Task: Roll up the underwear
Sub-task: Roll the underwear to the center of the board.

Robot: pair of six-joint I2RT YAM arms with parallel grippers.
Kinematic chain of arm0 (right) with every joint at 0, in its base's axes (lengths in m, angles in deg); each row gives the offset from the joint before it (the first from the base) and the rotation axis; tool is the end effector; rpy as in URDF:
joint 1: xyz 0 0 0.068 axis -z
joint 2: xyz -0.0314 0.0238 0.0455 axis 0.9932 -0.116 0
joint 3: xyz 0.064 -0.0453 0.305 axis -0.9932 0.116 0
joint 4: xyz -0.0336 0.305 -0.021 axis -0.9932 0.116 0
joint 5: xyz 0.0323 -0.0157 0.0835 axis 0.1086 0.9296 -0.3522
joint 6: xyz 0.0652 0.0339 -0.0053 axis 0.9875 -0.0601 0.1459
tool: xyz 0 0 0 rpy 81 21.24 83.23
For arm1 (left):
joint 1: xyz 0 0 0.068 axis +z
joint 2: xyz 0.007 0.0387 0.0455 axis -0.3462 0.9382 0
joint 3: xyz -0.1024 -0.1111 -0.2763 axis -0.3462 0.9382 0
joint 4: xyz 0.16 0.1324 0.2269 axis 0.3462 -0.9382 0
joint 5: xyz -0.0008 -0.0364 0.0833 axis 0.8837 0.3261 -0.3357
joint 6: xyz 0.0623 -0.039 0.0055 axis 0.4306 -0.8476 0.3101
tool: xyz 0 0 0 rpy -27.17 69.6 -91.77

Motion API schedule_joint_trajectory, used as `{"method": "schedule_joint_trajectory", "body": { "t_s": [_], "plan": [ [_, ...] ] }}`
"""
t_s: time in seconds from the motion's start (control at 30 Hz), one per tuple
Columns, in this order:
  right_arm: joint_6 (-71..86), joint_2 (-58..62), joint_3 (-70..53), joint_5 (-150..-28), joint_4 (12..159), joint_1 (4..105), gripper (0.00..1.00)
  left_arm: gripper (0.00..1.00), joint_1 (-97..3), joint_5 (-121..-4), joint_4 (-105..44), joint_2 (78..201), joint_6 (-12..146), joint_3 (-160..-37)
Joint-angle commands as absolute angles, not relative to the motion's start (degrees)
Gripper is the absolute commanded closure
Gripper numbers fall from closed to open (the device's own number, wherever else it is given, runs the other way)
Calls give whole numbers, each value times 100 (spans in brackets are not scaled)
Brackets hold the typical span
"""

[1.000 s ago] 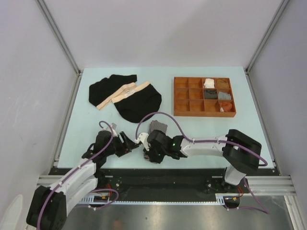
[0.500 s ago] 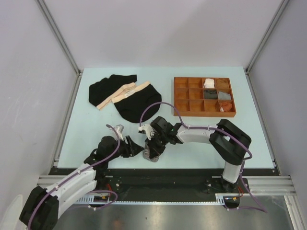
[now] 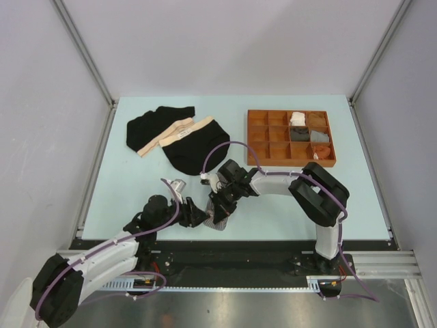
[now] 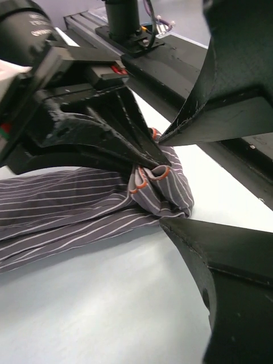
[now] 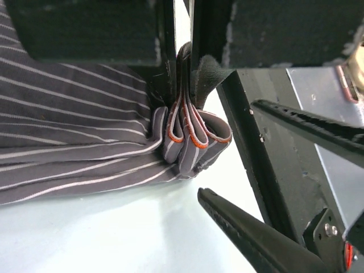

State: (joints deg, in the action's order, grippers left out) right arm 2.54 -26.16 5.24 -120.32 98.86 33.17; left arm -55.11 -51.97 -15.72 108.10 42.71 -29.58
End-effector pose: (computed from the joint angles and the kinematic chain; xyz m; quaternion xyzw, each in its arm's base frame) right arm 0.2419 0.3508 0.1238 -0.4497 0.7974 0.3962 0.0699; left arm 0.1376 -0.1200 0.1269 0.0791 0.8278 -0.4244 0.3584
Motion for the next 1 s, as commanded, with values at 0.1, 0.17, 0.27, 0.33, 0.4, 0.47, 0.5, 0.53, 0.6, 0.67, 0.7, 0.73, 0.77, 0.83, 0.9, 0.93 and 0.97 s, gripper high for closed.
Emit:
{"method": "schedule_joint_trajectory", "body": {
  "t_s": [0.1,0.17,0.27,0.33,0.4,0.47,0.5,0.53,0.6,0.67,0.7,0.73,0.77,0.83,0.9,0.93,0.97],
  "plan": [
    [80,-2952,380,-11865,9837,3596,96,43,-5699,-5346,-1428,11054,4688,-2815],
    [80,-2987,371,-11882,9829,3597,95,43,-5734,-5522,-1401,11150,4697,-2859],
    [80,-3048,362,-11926,9829,3605,95,45,-5804,-5654,-1296,11501,4723,-2947],
    [71,-3075,362,-11935,9837,3605,95,46,-5831,-5689,-1139,11826,4723,-3008],
    [80,-3084,354,-11935,9837,3605,95,46,-5901,-5724,-1024,12124,4732,-3053],
    [80,-3066,354,-11909,9846,3605,94,47,-5963,-5846,-909,12319,4741,-3149],
    [80,-3031,345,-11874,9846,3614,93,50,-5980,-5891,-874,12398,4723,-3167],
    [80,-3005,345,-11865,9855,3614,90,51,-5989,-5917,-857,12538,4714,-3202],
    [80,-2952,327,-11813,9907,3632,82,57,-6007,-6048,-804,12653,4662,-3211],
    [80,-2847,266,-11760,9978,3640,71,69,-6007,-6154,-821,12768,4627,-3237],
    [80,-2759,257,-11664,10065,3675,66,76,-6007,-6285,-900,12794,4574,-3246],
    [80,-2706,205,-11637,10118,3693,55,81,-6007,-6348,-953,12812,4556,-3272],
    [80,-2636,178,-11602,10188,3719,52,84,-6007,-6357,-988,12847,4556,-3281],
    [-51,-2365,99,-11426,10390,3824,39,94,-6007,-6427,-1154,12847,4548,-3351],
    [-78,-2135,37,-11094,10618,3930,34,100,-6007,-6436,-1426,12882,4565,-3491],
    [-78,-1830,2,-10970,10689,4035,31,100,-6007,-6436,-1506,12900,4556,-3553],
    [-52,-1653,2,-10577,10760,4062,30,100,-6007,-6445,-1611,12952,4547,-3615]
  ]
}}
